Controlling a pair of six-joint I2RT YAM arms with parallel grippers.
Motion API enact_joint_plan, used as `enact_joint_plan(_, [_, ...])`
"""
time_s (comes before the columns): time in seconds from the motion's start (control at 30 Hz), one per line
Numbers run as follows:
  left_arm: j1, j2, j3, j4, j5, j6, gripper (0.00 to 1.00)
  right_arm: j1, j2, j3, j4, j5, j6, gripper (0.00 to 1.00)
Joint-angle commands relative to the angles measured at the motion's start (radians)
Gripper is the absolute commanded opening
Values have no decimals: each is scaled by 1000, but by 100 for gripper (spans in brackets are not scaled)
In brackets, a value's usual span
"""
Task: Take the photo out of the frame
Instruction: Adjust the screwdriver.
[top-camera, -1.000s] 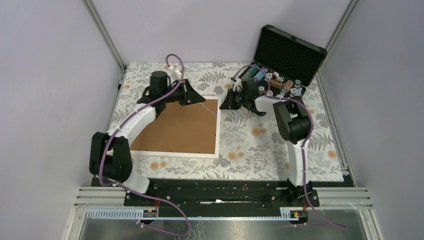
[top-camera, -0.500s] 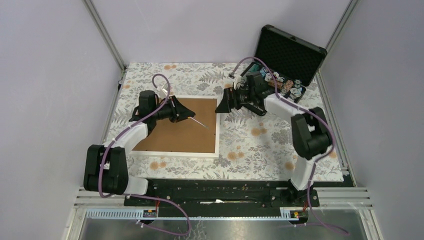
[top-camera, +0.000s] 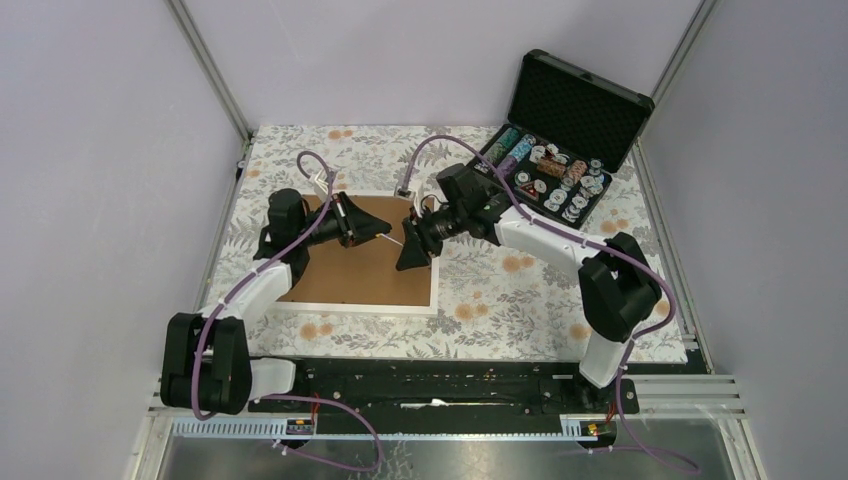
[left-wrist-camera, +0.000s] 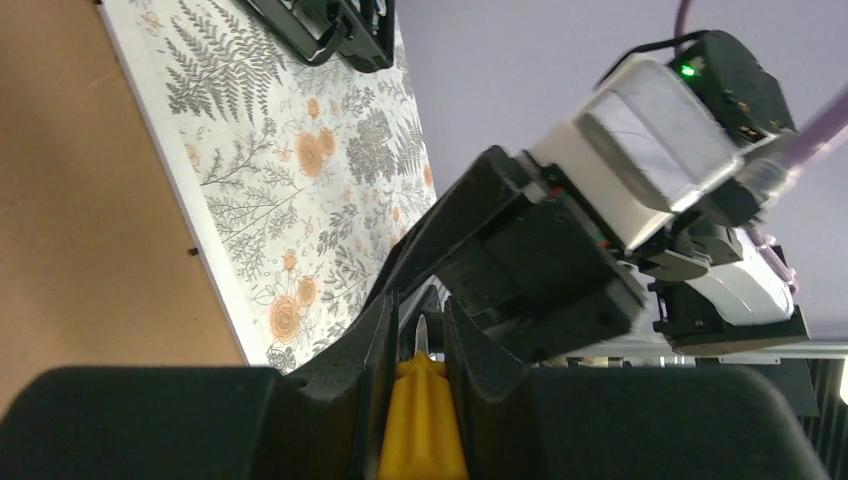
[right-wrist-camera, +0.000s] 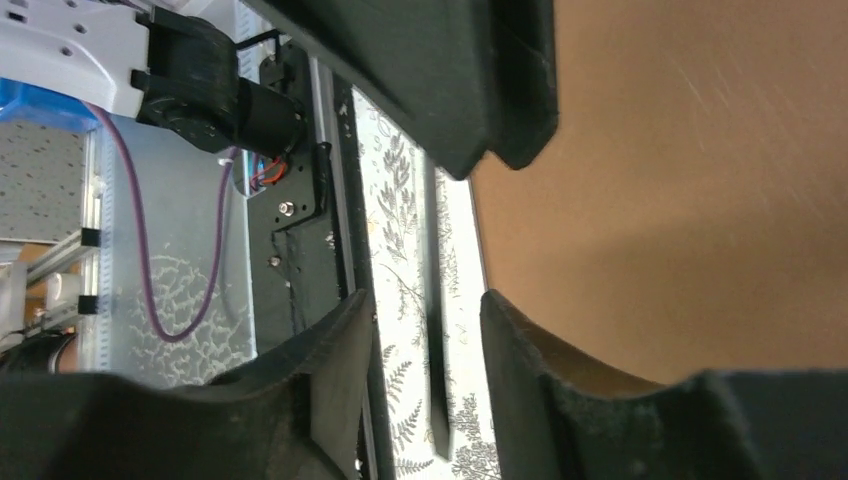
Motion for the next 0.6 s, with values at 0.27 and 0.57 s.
enact_joint_plan(0.27, [3, -38, 112, -338, 216, 335, 27, 15, -26, 67, -197, -2, -225, 0])
enact_joint_plan(0.57, [-39, 0, 167, -560, 295, 556, 31, 23, -29, 67, -345, -112, -356, 0])
